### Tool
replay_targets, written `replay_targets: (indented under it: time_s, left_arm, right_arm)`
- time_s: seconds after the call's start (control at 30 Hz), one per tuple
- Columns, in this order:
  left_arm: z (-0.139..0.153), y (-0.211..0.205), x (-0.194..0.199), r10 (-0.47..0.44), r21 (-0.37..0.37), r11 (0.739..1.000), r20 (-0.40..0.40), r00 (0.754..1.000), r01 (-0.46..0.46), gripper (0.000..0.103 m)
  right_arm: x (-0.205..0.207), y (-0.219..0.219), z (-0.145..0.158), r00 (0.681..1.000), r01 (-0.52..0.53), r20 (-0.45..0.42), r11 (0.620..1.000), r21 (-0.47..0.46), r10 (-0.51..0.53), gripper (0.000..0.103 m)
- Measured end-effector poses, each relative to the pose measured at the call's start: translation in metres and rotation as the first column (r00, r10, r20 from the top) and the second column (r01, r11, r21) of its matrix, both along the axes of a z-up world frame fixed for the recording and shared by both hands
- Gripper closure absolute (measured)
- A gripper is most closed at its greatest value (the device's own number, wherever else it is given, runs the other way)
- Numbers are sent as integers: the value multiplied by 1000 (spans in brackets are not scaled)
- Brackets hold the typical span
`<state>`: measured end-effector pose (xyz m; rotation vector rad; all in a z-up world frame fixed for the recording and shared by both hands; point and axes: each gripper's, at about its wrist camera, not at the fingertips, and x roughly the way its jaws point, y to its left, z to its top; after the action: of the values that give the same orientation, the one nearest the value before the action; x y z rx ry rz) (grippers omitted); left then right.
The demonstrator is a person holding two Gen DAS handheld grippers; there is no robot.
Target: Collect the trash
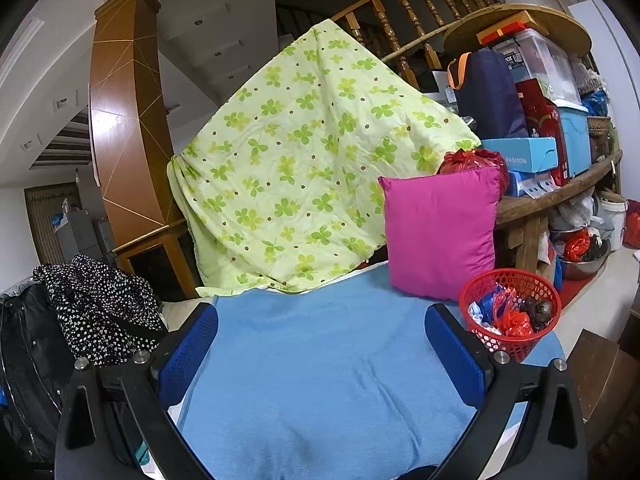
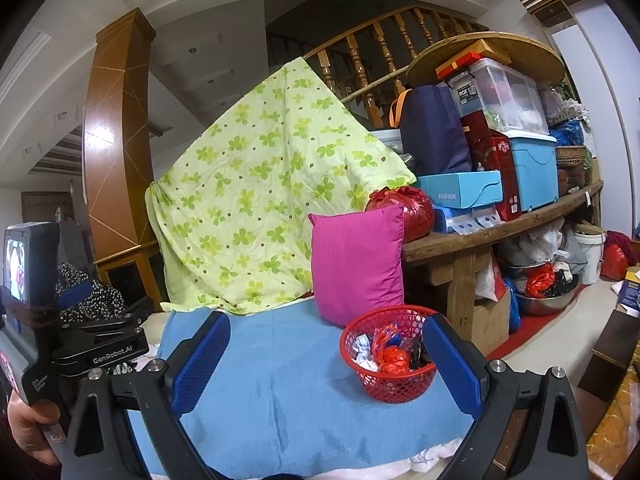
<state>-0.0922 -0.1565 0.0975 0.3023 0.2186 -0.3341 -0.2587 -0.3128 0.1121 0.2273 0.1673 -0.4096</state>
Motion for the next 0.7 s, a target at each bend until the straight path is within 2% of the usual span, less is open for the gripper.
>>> replay_targets:
  time_s: [0.37,0.7]
  left_arm:
    - [-13,1,-1,-10,17,1000,-34,999,10,0]
    - [-17,-1,-1,-13,34,999,-42,999,15,0]
  right_arm:
    - [10,1,-11,998,-17,-67,1000,22,19,4]
    - [12,1,-10,997,-14,-72,1000,20,15,4]
